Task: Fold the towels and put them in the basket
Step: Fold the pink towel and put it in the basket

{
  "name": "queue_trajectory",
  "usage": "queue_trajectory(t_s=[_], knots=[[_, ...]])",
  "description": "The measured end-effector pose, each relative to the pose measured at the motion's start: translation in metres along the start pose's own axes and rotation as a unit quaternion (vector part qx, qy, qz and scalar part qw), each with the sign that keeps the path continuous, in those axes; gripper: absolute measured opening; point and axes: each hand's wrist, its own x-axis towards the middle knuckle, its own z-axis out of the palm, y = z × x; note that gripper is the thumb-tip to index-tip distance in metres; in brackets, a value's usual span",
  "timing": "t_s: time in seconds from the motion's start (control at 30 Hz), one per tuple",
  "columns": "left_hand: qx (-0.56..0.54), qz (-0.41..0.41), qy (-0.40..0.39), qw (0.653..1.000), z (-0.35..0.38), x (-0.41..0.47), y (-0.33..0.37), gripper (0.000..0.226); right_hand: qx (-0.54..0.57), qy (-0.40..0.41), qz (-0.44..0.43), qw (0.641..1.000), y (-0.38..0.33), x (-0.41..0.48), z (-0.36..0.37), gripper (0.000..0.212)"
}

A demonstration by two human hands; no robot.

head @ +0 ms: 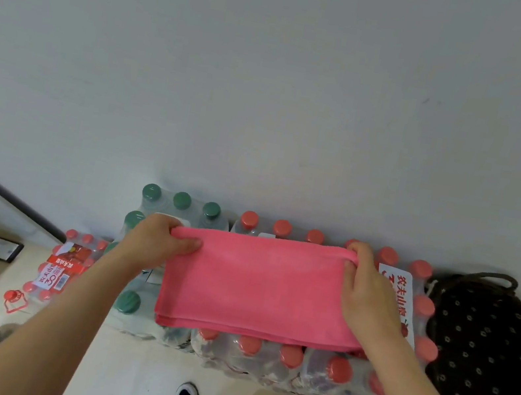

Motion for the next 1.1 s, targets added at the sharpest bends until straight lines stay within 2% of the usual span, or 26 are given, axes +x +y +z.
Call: queue_trajectory(t_s=[0.1, 0.17, 0.3, 0.4, 0.5, 0.57, 0.67, 0.93, 1.03, 1.1], knots=[[-0.179, 0.005, -0.019, 0.984, 0.025, -0.013, 0.009, 0.023, -0.032, 0.018, 0.016, 0.999, 0.017, -0.001, -0.023, 0.018], [-0.230, 0.007, 0.000, 0.973, 0.049, -0.016, 0.020, 0.024, -0.066, 0.039, 0.042, 0.996, 0.033, -0.001, -0.037, 0.019], [-0.203, 0.055, 0.123, 0.970, 0.091, -0.008, 0.038, 0.034, -0.121, 0.071, 0.099, 0.985, 0.057, -0.002, -0.049, 0.023], [-0.090, 0.116, 0.189, 0.971, 0.103, -0.012, 0.036, 0.041, -0.153, 0.103, 0.104, 0.977, 0.063, -0.010, -0.049, 0.032], [0.025, 0.165, 0.196, 0.966, 0.102, -0.034, 0.024, 0.026, -0.112, 0.091, 0.017, 0.989, 0.050, -0.026, -0.036, 0.034], [0.087, 0.152, 0.165, 0.971, 0.100, -0.050, 0.012, 0.023, -0.053, 0.027, -0.084, 0.995, 0.028, -0.043, -0.018, 0.028], [0.098, 0.114, 0.138, 0.979, 0.101, -0.068, 0.001, 0.027, -0.047, -0.050, -0.217, 0.974, -0.004, -0.063, 0.017, 0.025], [-0.101, 0.003, 0.118, 0.988, 0.102, -0.073, 0.011, 0.022, -0.079, -0.072, -0.232, 0.967, -0.015, -0.055, 0.042, 0.034], [-0.251, -0.033, 0.099, 0.962, 0.098, -0.075, 0.017, 0.019, -0.070, -0.057, -0.211, 0.973, -0.016, -0.051, 0.041, 0.036], [-0.336, -0.044, 0.077, 0.938, 0.094, -0.077, 0.019, 0.018, -0.075, -0.039, -0.218, 0.972, -0.017, -0.051, 0.041, 0.026]])
